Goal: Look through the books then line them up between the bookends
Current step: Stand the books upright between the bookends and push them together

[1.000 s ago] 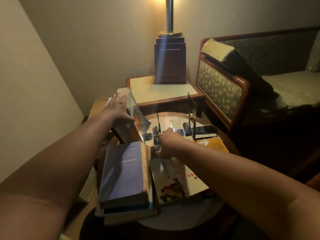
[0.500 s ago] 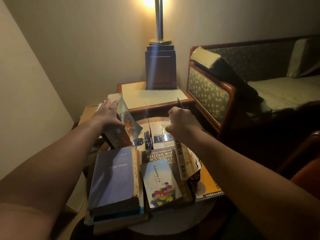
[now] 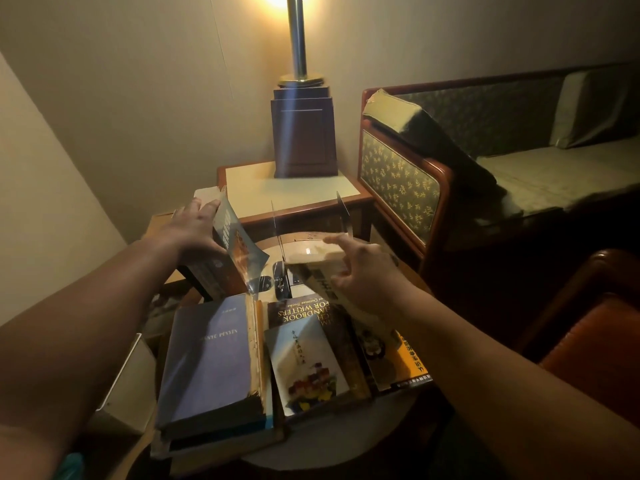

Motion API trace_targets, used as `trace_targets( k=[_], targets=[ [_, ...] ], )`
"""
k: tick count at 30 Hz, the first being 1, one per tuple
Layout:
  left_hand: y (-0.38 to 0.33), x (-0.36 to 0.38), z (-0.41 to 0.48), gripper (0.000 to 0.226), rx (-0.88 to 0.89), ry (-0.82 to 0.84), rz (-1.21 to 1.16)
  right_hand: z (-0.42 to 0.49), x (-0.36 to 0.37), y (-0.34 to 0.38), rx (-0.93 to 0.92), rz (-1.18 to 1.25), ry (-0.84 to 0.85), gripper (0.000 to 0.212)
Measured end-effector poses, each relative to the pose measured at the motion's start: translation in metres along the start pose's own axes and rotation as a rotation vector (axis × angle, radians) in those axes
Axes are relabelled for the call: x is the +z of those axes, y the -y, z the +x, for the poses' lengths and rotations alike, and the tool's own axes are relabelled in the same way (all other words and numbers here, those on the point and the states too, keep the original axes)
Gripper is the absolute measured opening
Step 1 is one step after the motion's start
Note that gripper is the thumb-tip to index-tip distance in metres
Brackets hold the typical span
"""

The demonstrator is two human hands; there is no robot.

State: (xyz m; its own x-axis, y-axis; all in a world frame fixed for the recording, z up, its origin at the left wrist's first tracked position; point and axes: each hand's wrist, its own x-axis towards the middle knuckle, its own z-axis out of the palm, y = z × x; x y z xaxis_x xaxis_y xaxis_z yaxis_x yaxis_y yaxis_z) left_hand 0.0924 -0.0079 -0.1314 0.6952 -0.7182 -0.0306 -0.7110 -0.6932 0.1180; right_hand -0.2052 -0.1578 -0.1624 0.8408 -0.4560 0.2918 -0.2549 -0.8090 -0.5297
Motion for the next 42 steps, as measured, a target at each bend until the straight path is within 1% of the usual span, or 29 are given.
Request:
trace_targets(
  k=[4, 8, 10, 14, 18, 20, 25, 31, 33, 36, 38, 39, 41, 42],
  targets=[
    [0.006, -0.003, -0.001, 0.123, 0.023, 0.0, 0.017, -0.002, 0.011, -0.002, -0.086, -0.093, 0.138, 0.053],
    [0.006, 0.002, -0.005, 0.123, 0.023, -0.034, -0.042, -0.003, 0.02, -0.007, -0.137, -0.144, 0.134, 0.05],
    [0.004, 0.003, -0.006, 0.12, 0.023, -0.037, -0.037, 0.001, 0.018, -0.008, -0.164, -0.15, 0.08, 0.047],
    [0.005, 0.005, -0.005, 0.117, 0.014, -0.047, -0.054, 0.017, 0.005, -0.003, -0.278, -0.14, -0.09, 0.038],
    [0.005, 0.005, -0.005, 0.118, 0.013, -0.053, -0.058, 0.04, -0.005, 0.009, -0.303, -0.107, -0.232, 0.04],
    [0.004, 0.005, -0.006, 0.117, 0.007, -0.056, -0.061, 0.052, -0.01, 0.017, -0.301, -0.086, -0.292, 0.038],
    [0.003, 0.005, -0.006, 0.117, 0.0, -0.05, -0.058, 0.087, -0.019, 0.043, -0.23, -0.025, -0.49, 0.037],
    [0.005, 0.005, -0.004, 0.121, -0.01, -0.035, -0.1, 0.131, -0.028, 0.076, -0.248, -0.001, -0.664, 0.04],
    [0.004, 0.005, -0.005, 0.121, -0.014, -0.034, -0.099, 0.143, -0.031, 0.086, -0.282, 0.003, -0.71, 0.036],
    [0.002, 0.005, -0.007, 0.119, -0.011, -0.046, -0.094, 0.156, -0.032, 0.102, -0.397, 0.048, -0.788, 0.026],
    [0.002, 0.004, -0.007, 0.118, -0.015, -0.049, -0.094, 0.164, -0.031, 0.11, -0.419, 0.091, -0.792, 0.026],
    [0.002, 0.004, -0.008, 0.117, -0.017, -0.051, -0.09, 0.169, -0.029, 0.115, -0.373, 0.104, -0.754, 0.029],
    [-0.001, 0.004, -0.01, 0.118, -0.027, -0.059, -0.092, 0.178, -0.026, 0.124, -0.225, 0.079, -0.611, 0.039],
    [-0.002, 0.004, -0.011, 0.117, -0.026, -0.067, -0.099, 0.182, -0.023, 0.126, -0.192, 0.082, -0.567, 0.042]
  ],
)
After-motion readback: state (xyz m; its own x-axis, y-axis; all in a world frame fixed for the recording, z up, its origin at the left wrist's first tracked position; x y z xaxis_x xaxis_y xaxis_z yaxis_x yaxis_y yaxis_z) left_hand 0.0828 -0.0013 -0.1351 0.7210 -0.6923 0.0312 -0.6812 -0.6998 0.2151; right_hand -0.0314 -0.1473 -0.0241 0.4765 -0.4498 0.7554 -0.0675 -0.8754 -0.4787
